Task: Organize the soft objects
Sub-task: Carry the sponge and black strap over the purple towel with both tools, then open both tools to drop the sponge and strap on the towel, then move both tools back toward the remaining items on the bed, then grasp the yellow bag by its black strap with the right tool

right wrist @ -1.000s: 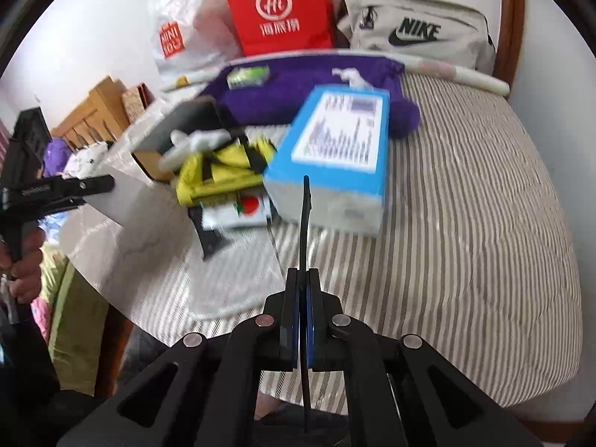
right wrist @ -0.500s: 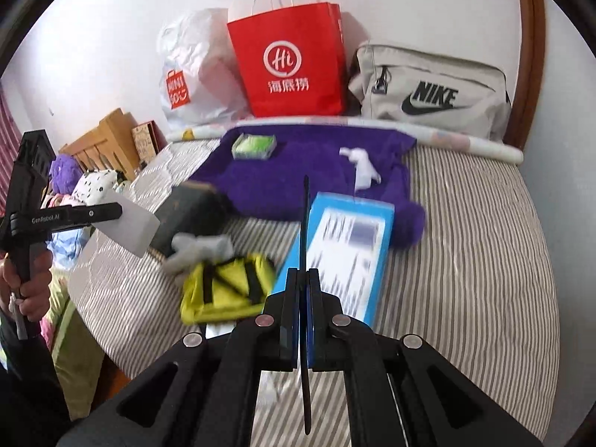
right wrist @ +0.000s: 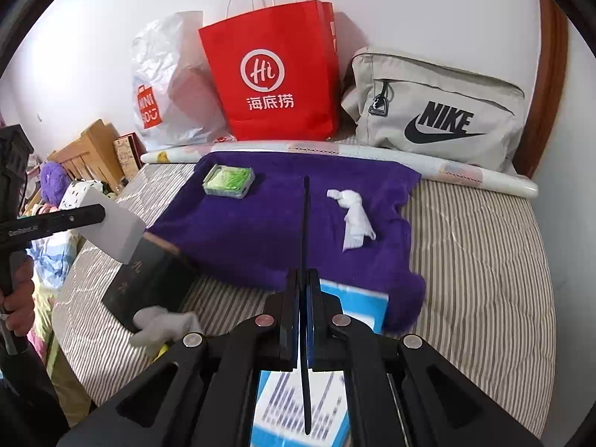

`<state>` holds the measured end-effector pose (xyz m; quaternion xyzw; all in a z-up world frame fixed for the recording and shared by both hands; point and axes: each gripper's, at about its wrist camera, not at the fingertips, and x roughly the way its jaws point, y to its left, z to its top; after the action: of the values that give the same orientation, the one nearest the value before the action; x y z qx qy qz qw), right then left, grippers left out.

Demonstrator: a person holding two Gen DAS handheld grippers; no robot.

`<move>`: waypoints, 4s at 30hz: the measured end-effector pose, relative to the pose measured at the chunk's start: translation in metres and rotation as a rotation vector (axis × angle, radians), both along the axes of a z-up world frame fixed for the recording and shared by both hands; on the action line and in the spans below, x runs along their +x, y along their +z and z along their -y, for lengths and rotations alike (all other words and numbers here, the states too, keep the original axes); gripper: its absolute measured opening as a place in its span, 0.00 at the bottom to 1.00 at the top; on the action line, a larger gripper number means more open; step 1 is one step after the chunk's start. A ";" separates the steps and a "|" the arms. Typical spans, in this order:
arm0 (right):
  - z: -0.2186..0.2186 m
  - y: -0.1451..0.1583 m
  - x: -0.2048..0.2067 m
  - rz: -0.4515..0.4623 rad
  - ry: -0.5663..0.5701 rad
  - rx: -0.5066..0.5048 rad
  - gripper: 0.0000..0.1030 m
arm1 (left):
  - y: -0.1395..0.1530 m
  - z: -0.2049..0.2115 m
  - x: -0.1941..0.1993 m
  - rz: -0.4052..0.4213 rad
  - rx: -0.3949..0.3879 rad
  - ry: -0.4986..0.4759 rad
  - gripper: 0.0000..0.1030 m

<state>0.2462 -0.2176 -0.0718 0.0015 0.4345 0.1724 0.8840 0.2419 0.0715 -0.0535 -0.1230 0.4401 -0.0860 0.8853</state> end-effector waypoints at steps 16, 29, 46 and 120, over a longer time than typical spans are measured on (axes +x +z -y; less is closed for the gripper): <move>-0.024 -0.031 0.085 -0.074 0.013 -0.051 0.03 | -0.014 0.001 0.070 -0.004 0.011 -0.012 0.40; -0.028 -0.077 0.125 -0.207 -0.007 -0.056 0.03 | -0.068 0.000 0.117 -0.128 -0.054 -0.023 0.40; -0.027 -0.103 0.149 -0.275 -0.023 -0.071 0.06 | -0.095 0.001 0.139 -0.212 -0.042 -0.024 0.41; -0.091 -0.028 -0.140 -0.026 0.270 0.097 0.13 | -0.082 0.010 -0.106 -0.142 -0.006 -0.038 0.61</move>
<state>0.1064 -0.1271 -0.0998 -0.0121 0.4334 0.3106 0.8459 0.1358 0.0617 -0.1359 -0.1230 0.5038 -0.0954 0.8497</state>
